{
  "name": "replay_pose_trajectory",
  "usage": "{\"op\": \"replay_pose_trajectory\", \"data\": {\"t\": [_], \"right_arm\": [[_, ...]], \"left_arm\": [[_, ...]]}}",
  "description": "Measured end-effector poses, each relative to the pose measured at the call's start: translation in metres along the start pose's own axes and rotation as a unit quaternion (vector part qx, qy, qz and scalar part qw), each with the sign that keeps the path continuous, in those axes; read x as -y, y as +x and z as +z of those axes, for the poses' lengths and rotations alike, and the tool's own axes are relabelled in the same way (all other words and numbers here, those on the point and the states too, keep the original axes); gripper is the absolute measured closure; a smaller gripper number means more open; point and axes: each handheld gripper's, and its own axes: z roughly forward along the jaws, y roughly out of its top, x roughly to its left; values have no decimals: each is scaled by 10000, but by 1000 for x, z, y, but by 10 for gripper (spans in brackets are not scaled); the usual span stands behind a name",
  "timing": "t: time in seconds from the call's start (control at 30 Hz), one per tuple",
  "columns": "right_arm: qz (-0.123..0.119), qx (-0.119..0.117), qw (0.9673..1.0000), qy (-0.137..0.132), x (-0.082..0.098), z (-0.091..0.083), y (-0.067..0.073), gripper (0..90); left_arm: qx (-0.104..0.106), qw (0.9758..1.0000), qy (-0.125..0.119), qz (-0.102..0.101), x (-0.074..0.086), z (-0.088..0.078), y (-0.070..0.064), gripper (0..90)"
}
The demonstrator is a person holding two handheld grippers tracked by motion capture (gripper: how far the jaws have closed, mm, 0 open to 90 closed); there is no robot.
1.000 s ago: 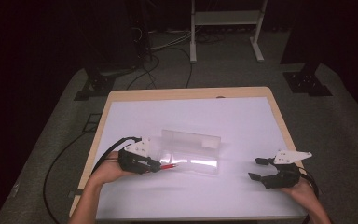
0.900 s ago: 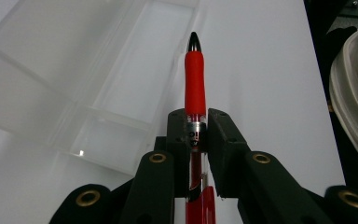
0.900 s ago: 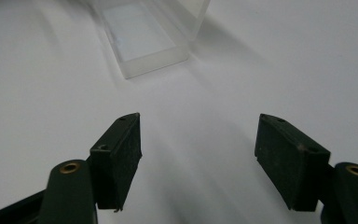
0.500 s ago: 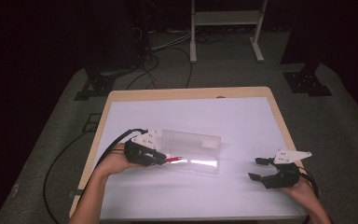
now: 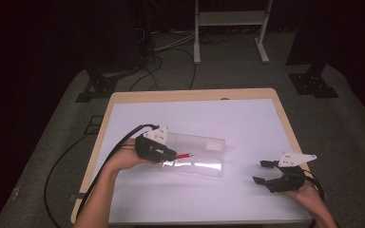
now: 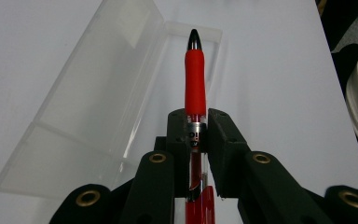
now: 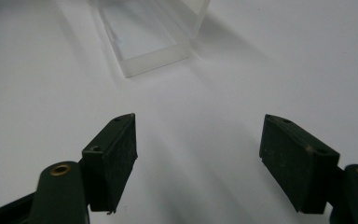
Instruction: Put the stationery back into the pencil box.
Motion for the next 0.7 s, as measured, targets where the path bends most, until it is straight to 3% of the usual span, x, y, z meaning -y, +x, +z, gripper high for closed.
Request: {"op": "replay_pose_trajectory", "data": {"t": [0.7], "right_arm": [[20, -7, 10000, 5, 0, -2, 1, 222]], "left_arm": [[224, 9997, 46, 103, -21, 35, 14, 790]]}}
